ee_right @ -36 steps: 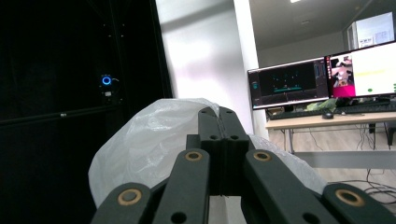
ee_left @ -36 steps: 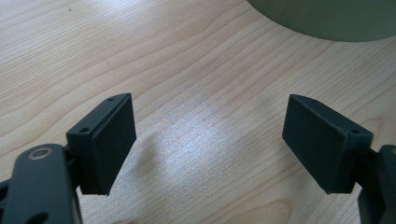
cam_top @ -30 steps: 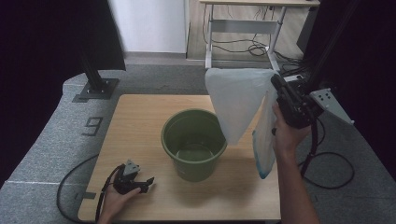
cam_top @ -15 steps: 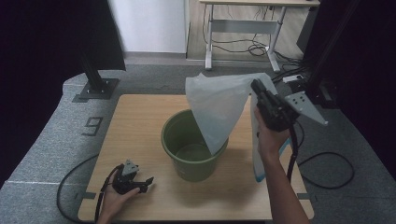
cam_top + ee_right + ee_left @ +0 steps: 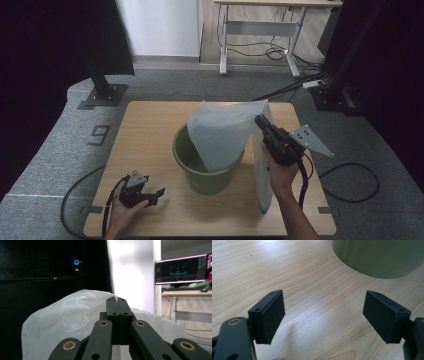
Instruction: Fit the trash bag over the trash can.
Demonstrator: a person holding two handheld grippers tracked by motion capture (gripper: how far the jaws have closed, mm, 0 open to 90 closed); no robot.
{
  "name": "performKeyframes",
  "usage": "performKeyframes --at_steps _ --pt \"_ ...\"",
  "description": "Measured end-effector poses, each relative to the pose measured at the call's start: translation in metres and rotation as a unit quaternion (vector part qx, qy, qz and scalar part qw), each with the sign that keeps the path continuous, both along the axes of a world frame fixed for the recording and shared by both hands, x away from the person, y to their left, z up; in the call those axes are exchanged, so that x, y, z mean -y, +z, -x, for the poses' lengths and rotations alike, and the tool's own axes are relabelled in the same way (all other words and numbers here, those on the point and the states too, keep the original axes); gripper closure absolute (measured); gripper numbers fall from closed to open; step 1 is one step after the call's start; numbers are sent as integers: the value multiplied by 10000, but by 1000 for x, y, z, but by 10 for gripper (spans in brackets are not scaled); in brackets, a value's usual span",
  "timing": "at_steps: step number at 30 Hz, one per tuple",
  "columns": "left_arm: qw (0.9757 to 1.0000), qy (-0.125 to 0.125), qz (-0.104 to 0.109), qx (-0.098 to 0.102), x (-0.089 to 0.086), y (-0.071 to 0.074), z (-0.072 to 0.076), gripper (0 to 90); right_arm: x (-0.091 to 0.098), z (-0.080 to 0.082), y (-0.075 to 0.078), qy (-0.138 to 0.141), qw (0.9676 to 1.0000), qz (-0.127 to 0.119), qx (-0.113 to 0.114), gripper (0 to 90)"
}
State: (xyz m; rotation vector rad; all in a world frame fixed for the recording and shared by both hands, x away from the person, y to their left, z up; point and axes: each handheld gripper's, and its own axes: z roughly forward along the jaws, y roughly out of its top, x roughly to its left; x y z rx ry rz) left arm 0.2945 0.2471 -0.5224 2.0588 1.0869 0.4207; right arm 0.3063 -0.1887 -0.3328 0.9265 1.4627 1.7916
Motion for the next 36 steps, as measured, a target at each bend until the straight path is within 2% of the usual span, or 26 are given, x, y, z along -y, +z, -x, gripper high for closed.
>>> performKeyframes --at_steps 5,10,15,20,26,28,29,32,36 --pt "10000 -6 25 -2 0 0 0 180 0 10 -16 122 9999 -66 -89 888" --pt "10000 -12 24 -1 1 0 0 185 1 16 -28 186 9996 -19 -210 886" --pt "10000 -12 89 -6 1 0 0 192 -1 14 -44 238 9987 70 -450 886" --pt "9999 -20 116 -17 1 0 0 195 -8 9 -56 436 9967 105 -684 885" --pt "9999 -56 99 -48 2 -1 0 200 -21 10 -66 752 9929 365 -847 880" --pt "9999 -50 95 -40 2 -1 0 203 -25 12 -69 842 9913 539 -853 875" --pt "9999 -46 98 -27 2 -1 1 207 -27 12 -70 881 9902 642 -870 866" --pt "9999 -32 130 39 1 1 1 216 -28 13 -71 1019 9883 682 -910 811" --pt "9997 1 201 104 1 2 2 218 -25 19 -68 1041 9877 780 -865 626"
